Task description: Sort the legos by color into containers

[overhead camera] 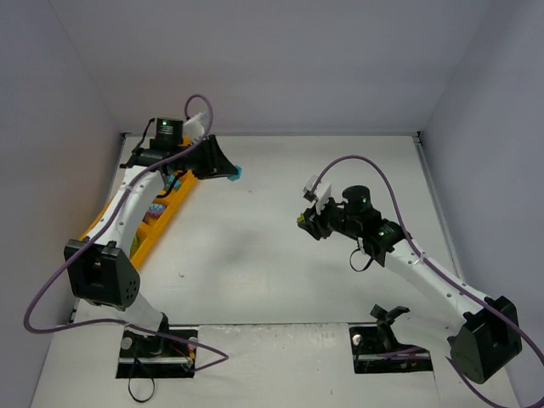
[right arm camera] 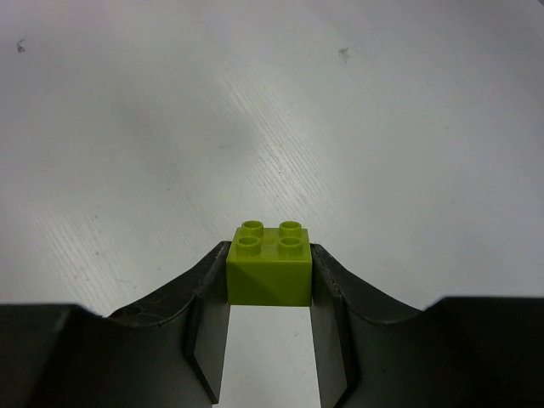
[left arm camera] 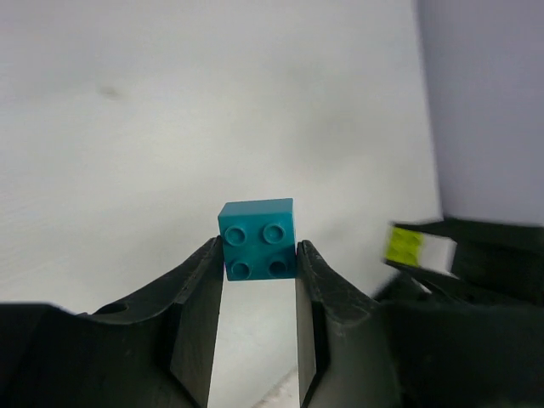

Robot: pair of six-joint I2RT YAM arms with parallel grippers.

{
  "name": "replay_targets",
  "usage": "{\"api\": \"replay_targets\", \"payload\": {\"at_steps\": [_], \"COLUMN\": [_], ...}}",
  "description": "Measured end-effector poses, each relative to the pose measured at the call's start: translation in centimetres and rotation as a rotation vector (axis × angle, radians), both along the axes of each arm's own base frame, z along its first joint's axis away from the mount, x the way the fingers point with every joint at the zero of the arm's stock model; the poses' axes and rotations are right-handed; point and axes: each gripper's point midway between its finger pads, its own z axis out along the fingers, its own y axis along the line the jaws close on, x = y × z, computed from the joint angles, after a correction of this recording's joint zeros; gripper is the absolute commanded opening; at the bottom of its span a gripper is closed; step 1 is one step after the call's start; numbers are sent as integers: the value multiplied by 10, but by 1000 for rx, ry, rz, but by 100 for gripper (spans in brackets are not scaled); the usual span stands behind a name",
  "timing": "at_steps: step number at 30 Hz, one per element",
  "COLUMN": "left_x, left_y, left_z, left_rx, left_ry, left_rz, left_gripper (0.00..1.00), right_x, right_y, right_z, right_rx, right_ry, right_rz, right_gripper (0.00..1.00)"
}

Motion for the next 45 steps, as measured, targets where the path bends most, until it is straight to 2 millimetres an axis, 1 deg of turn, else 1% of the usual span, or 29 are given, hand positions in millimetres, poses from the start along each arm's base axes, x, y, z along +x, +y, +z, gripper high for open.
{"api": "replay_targets", "payload": {"at_steps": [1,4,6,8,9,11,12,14,15,17,18,19,21,23,24,27,28,29,31,33,36,37,39,41,43,45], "left_x": [7,34,46,55,60,72,80,95,102,113,118,121,127,128,128,127,123,119,104,84,46,30,0,-31,-49,-61], "left_y": [16,80,126,162,178,203,214,232,239,249,252,253,254,253,252,237,229,214,178,131,52,26,-14,-48,-68,-82], "left_z": [-4,-22,-34,-43,-47,-57,-64,-79,-90,-107,-115,-121,-126,-124,-119,-101,-92,-82,-59,-33,1,9,20,25,27,31], "left_rx": [37,217,342,440,485,553,585,636,661,700,715,726,733,730,722,663,633,594,500,397,248,197,105,31,-11,-41], "left_ry": [1,-8,-4,7,10,22,31,48,64,91,103,112,117,112,102,65,48,25,-18,-71,-133,-144,-140,-111,-85,-72], "left_rz": [54,290,439,547,590,650,671,701,709,710,708,703,698,691,689,657,642,612,547,446,252,182,60,-51,-121,-169], "left_gripper": [3,3,3,4,8,13,21,32,43,53,60,63,67,68,68,68,68,68,69,69,69,69,69,69,69,69], "right_x": [0,0,1,1,1,1,0,0,-1,-1,-1,-1,-1,-1,0,0,1,1,2,3,5,6,7,8,8,7], "right_y": [0,0,1,1,1,2,3,3,4,5,6,6,6,8,9,12,13,15,18,20,24,25,27,29,29,30], "right_z": [0,-3,-5,-6,-6,-7,-7,-8,-8,-9,-9,-9,-8,-4,-2,6,9,12,20,27,37,40,47,52,53,53], "right_rx": [0,-4,-7,-6,-6,-6,-5,-4,-2,0,2,2,5,11,15,30,35,40,52,59,67,71,77,80,81,81], "right_ry": [2,9,15,20,22,24,26,31,35,41,44,45,43,38,35,19,12,3,-19,-38,-66,-76,-94,-109,-114,-113], "right_rz": [0,1,1,2,3,6,8,13,16,21,22,23,25,30,33,49,56,64,82,97,119,124,136,147,154,158], "right_gripper": [0,0,0,0,0,0,1,1,2,2,2,2,3,5,5,8,9,10,10,11,11,11,11,11,12,12]}}
